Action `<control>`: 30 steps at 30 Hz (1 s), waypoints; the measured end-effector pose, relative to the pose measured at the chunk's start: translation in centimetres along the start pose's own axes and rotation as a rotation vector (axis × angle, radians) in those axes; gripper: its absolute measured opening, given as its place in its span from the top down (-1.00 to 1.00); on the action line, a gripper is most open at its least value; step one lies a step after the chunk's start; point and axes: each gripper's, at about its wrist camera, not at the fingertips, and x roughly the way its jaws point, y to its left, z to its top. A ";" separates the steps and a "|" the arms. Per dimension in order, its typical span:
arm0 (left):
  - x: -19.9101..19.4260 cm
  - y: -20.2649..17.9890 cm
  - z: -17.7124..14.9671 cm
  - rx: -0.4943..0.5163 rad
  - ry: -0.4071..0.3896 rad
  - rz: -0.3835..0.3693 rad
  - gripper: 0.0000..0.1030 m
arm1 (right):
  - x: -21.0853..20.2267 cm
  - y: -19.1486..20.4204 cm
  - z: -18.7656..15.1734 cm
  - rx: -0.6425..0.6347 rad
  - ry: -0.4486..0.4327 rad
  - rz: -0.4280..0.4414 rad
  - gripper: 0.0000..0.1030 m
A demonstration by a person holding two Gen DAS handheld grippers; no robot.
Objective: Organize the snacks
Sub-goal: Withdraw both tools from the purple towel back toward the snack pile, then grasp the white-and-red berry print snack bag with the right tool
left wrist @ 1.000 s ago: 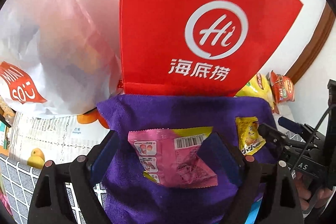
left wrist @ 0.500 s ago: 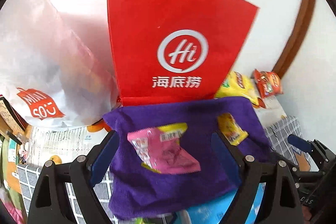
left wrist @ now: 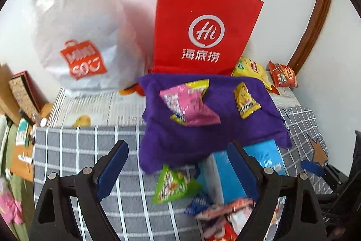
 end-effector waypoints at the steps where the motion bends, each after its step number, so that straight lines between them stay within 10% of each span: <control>1: -0.3 0.1 -0.5 -0.004 0.002 -0.004 -0.72 | -0.1 0.4 -0.5 -0.008 0.002 0.003 -0.57; 15: -3.5 0.1 -4.4 0.010 0.000 0.020 -0.74 | 3.1 4.3 -5.1 -0.149 0.061 -0.094 -0.57; 21: -3.8 0.2 -5.3 -0.007 0.002 0.024 -0.74 | 4.3 3.6 -5.2 -0.133 0.079 -0.123 0.07; 30: -1.6 1.0 -7.1 -0.014 0.058 0.052 -0.74 | 2.1 3.0 -5.3 -0.107 0.037 -0.088 0.14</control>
